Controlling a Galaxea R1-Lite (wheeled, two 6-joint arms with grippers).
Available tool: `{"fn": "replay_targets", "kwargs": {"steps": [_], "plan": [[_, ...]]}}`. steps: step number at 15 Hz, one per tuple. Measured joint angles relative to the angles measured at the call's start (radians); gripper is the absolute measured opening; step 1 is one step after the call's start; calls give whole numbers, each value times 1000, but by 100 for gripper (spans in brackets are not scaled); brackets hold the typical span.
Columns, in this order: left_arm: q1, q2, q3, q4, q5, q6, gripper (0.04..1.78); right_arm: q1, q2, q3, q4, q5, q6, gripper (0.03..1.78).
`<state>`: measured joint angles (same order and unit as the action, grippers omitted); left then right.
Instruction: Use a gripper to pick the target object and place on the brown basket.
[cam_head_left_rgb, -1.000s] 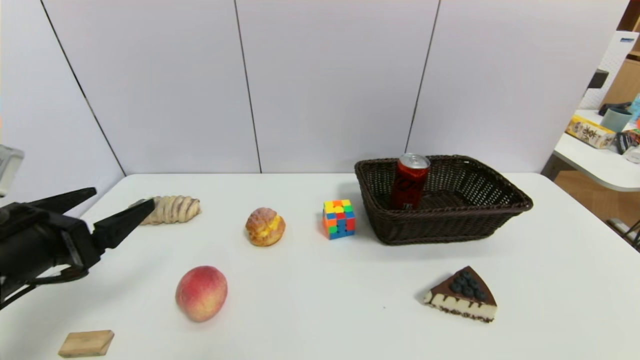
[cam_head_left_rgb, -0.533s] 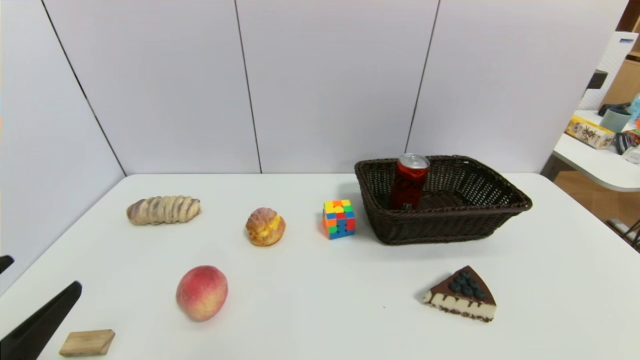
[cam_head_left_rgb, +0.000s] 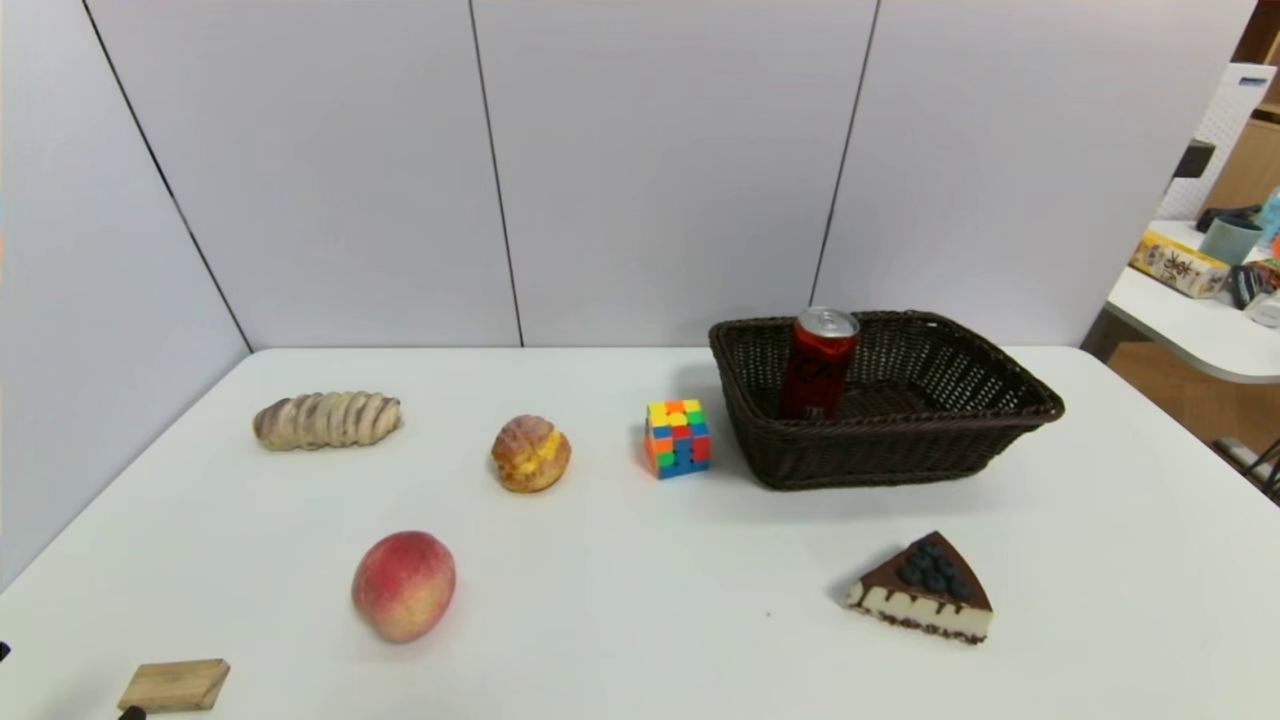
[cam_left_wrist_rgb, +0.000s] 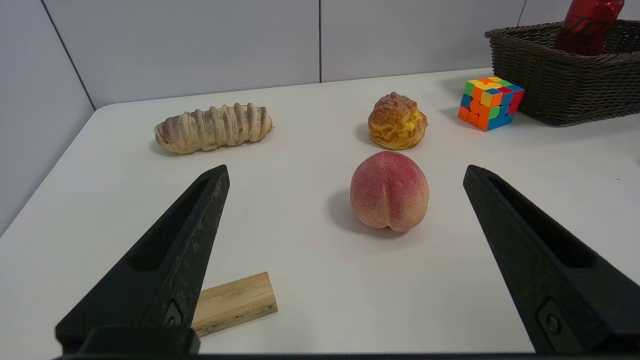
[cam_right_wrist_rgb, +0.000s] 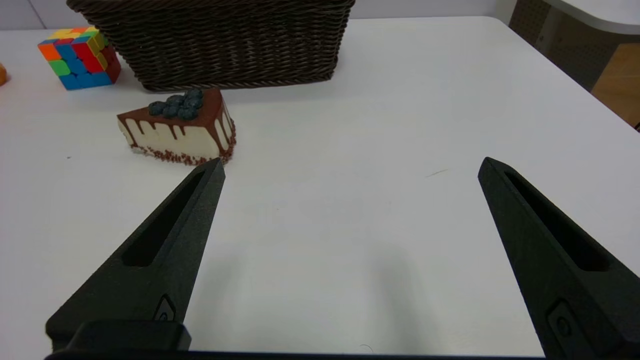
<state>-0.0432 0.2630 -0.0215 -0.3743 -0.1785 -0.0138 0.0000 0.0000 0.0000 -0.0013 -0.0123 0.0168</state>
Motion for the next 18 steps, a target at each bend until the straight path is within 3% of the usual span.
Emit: {"fn": "replay_targets", "kwargs": {"steps": [4,7,9,18], "plan": [[32,-151,19,172,20,-4,169,0,0,0,0,0,0,175],[38,-231,21,304,170,-7,169,0,0,0,0,0,0,175],[39,-252,21,369,187,-6,169,0,0,0,0,0,0,175],[40,-265,21,380,188,-1,169,0,0,0,0,0,0,175]]}}
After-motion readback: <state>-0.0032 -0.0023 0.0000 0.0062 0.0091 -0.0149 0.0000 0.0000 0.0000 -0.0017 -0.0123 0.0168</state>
